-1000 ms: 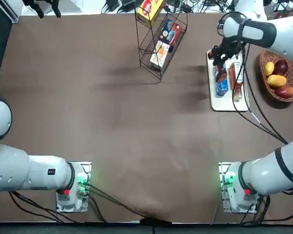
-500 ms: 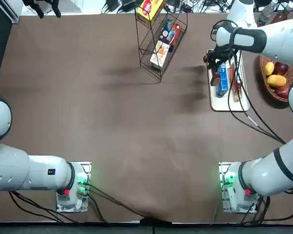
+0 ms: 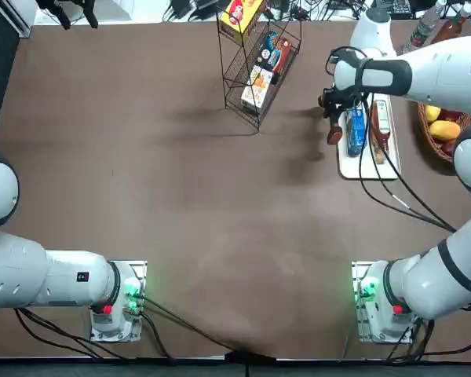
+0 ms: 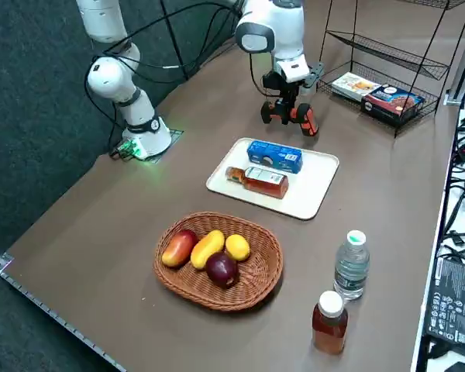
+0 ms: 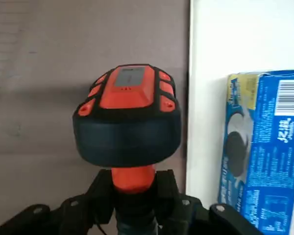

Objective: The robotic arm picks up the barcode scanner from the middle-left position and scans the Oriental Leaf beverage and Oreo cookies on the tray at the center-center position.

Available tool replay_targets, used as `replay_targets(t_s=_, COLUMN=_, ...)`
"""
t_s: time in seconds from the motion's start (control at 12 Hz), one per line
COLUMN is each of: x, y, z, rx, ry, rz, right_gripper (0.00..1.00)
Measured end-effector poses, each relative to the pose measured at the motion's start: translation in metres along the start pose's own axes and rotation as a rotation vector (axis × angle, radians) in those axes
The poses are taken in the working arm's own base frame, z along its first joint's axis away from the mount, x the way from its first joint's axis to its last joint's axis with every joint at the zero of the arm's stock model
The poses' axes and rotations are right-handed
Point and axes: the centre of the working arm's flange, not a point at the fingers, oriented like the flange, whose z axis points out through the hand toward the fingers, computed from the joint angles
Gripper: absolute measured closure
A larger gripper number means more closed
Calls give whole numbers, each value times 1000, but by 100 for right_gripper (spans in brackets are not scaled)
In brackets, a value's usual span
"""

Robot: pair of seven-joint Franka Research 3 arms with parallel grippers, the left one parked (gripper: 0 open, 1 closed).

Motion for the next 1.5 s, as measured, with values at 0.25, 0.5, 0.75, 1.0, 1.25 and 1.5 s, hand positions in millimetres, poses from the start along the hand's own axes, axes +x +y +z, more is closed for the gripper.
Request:
replay_targets(t_s=0.25, x=-3, y=-5, z=11, rx=-2, ry=12, rz=1, right_gripper=57)
replay_targets(t_s=0.5, x=-2, y=-6, z=16, rx=1, ry=32, rz=23, right_gripper=57)
replay_targets(t_s=0.75, x=-1, y=-7, z=22, rx=0, ry=38, rz=35, right_gripper=57)
replay_targets(t_s=1.0, x=0, y=-8, z=25, rx=0, ry=45, rz=39, right_gripper=57)
replay_targets(t_s=1.25, x=0, y=-10, z=33, rx=-3, ry=49, rz=37, right_gripper=57)
replay_targets(t_s=1.5, x=0, y=-11, z=39, rx=-6, ry=45, rz=36, right_gripper=57)
